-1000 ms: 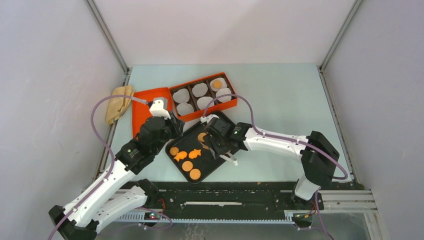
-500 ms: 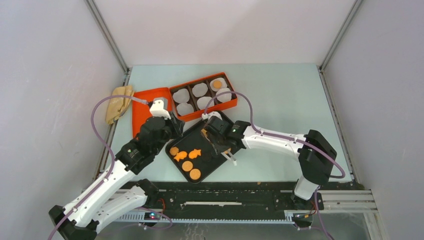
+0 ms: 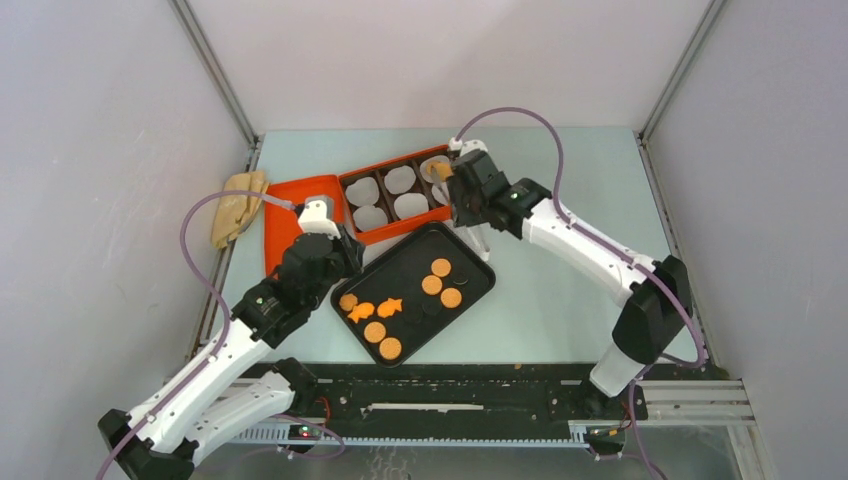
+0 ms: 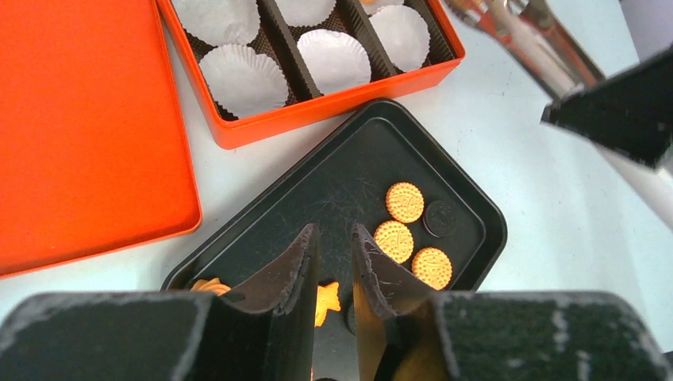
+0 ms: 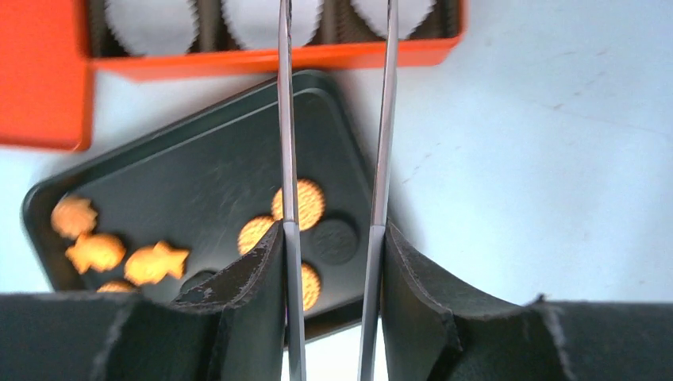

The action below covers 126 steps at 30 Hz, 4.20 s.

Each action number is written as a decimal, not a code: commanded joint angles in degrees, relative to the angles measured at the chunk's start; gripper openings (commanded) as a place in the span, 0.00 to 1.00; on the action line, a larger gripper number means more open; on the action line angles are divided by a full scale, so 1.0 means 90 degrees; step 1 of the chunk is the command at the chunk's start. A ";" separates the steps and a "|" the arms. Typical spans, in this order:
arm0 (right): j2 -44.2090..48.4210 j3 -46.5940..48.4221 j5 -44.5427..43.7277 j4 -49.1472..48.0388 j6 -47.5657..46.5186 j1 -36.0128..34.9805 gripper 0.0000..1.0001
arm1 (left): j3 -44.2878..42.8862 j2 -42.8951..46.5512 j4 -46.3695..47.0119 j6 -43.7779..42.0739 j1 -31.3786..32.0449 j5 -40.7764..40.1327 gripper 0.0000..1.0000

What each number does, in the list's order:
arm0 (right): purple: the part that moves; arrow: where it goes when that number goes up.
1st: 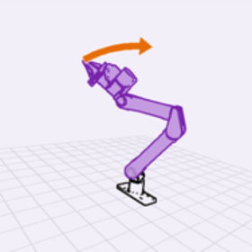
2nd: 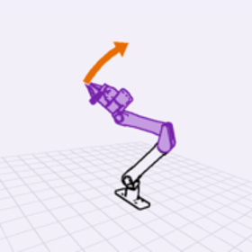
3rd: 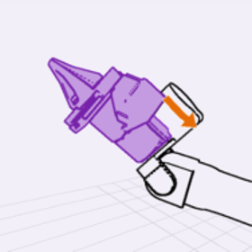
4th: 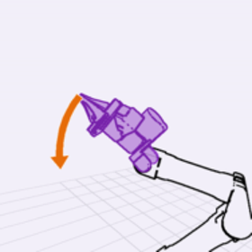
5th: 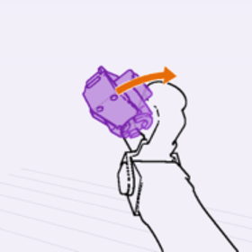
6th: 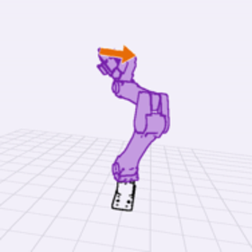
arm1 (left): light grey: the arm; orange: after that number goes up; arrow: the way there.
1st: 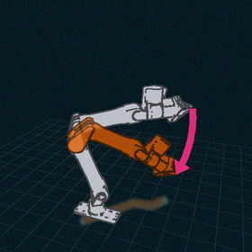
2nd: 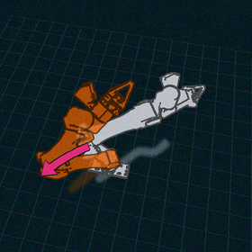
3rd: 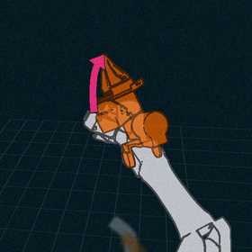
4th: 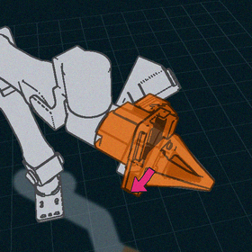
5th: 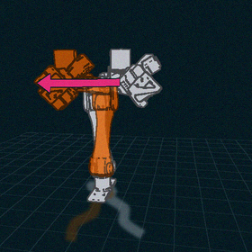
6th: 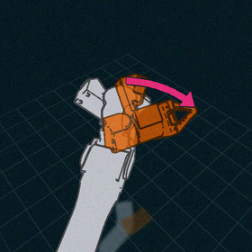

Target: Pack the cookies

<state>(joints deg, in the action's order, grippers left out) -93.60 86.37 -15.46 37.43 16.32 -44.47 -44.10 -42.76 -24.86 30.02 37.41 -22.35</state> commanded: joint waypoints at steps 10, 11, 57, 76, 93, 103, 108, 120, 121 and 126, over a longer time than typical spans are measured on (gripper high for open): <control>-0.1693 0.0825 0.0718 -0.0610 -0.0242 0.1031 0.24 | -0.0240 -0.0040 -0.0030 -0.0056 -0.0056 -0.0240 0.26; -0.1765 0.0860 0.0722 -0.0609 -0.0246 0.1046 0.24 | -0.0231 -0.0036 -0.0030 -0.0057 -0.0060 -0.0241 0.26; 0.0986 -0.1758 -0.0038 -0.0382 0.0118 -0.0958 0.57 | -0.0161 0.0075 0.0121 0.0065 -0.0065 0.0188 0.32; 0.0800 -0.3021 0.0427 -0.0668 0.1047 -0.1153 0.59 | -0.0090 0.0289 0.0116 0.0085 -0.0065 0.0239 0.32; 0.0551 -0.2240 0.0374 -0.0277 0.1131 -0.1211 0.28 | 0.0039 0.0403 0.0211 0.0120 -0.0068 0.0315 0.32; 0.0005 -0.0250 0.0438 -0.0226 0.0466 -0.1007 0.24 | -0.0228 0.0479 -0.0008 0.0033 -0.0065 -0.0074 0.32; -0.1125 0.1120 0.0579 -0.0204 0.0053 -0.0693 0.24 | -0.0388 0.0436 -0.0140 -0.0024 -0.0089 -0.0277 0.32; -0.3602 0.3878 0.0986 -0.0187 -0.0230 0.0349 0.24 | -0.0612 0.0731 -0.0697 -0.0104 -0.0113 -0.0648 0.32; -0.3751 0.3992 0.1053 -0.0155 -0.0262 0.0382 0.24 | -0.0602 0.0743 -0.0698 -0.0103 -0.0107 -0.0651 0.32; -0.4275 0.4616 0.1318 -0.0103 -0.0368 0.0604 0.24 | -0.0573 0.0686 -0.0733 -0.0093 -0.0104 -0.0685 0.32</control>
<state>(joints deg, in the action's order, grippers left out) -131.22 122.39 -6.17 37.95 15.22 -39.44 -46.19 -36.45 -31.16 29.89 36.71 -26.87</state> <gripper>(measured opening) 0.497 0.320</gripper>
